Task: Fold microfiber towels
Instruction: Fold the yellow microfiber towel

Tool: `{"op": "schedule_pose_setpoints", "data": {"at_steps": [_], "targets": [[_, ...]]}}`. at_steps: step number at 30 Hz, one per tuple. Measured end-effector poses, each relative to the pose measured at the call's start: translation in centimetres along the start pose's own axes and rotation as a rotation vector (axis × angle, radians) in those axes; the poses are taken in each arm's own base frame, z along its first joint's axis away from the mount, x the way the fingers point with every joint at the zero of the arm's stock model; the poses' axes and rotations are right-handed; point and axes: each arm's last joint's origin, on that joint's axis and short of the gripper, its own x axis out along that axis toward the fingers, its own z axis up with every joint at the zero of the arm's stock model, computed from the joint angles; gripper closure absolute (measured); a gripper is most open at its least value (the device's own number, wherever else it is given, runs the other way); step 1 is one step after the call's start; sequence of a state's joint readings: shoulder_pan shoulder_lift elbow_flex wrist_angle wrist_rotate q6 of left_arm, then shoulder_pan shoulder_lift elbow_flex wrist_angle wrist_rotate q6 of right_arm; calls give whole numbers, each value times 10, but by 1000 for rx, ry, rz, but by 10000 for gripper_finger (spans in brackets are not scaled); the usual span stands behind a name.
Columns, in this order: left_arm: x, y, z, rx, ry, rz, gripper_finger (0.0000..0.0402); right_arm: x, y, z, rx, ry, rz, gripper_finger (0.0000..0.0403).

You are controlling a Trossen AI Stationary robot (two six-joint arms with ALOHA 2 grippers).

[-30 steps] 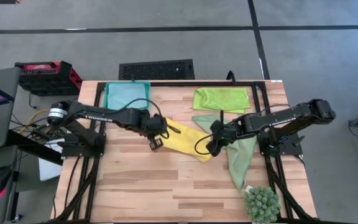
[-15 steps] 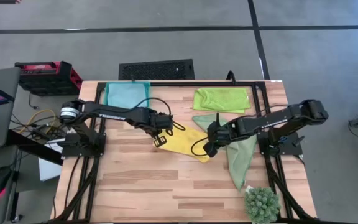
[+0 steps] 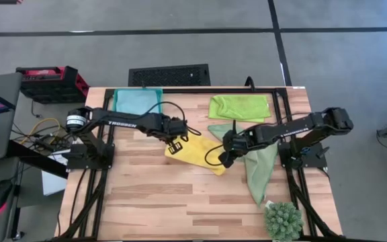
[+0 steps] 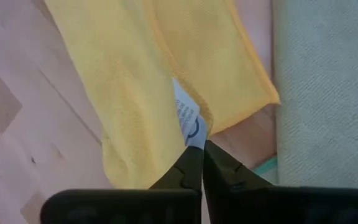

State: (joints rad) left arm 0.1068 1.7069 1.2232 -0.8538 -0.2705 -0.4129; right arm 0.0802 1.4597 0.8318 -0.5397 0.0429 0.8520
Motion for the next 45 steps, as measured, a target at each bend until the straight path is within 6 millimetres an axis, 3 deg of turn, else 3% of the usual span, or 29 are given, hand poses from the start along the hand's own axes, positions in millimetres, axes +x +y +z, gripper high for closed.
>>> {"op": "schedule_pose_setpoints", "data": {"at_steps": [9, 23, 27, 32, 39, 45], "targets": [[2, 5, 6, -31, -31, -5, 355, 0, -5, 7, 18, -18, 0, 353], [3, 7, 9, -33, -41, -31, 243, 1, -15, 20, 72, -48, -14, 222], [1, 0, 3, 111, 31, -179, 237, -2, -17, 25, 92, -43, 3, 200], [-6, -23, -12, 404, 82, -314, 237, -11, -6, 32, 28, -41, 75, 192], [-4, -46, -43, 677, 108, -248, 237, -23, 17, 31, -57, -66, 138, 199], [9, -53, -52, 653, 14, -97, 237, -29, 29, 29, -89, -73, 167, 210]]}}
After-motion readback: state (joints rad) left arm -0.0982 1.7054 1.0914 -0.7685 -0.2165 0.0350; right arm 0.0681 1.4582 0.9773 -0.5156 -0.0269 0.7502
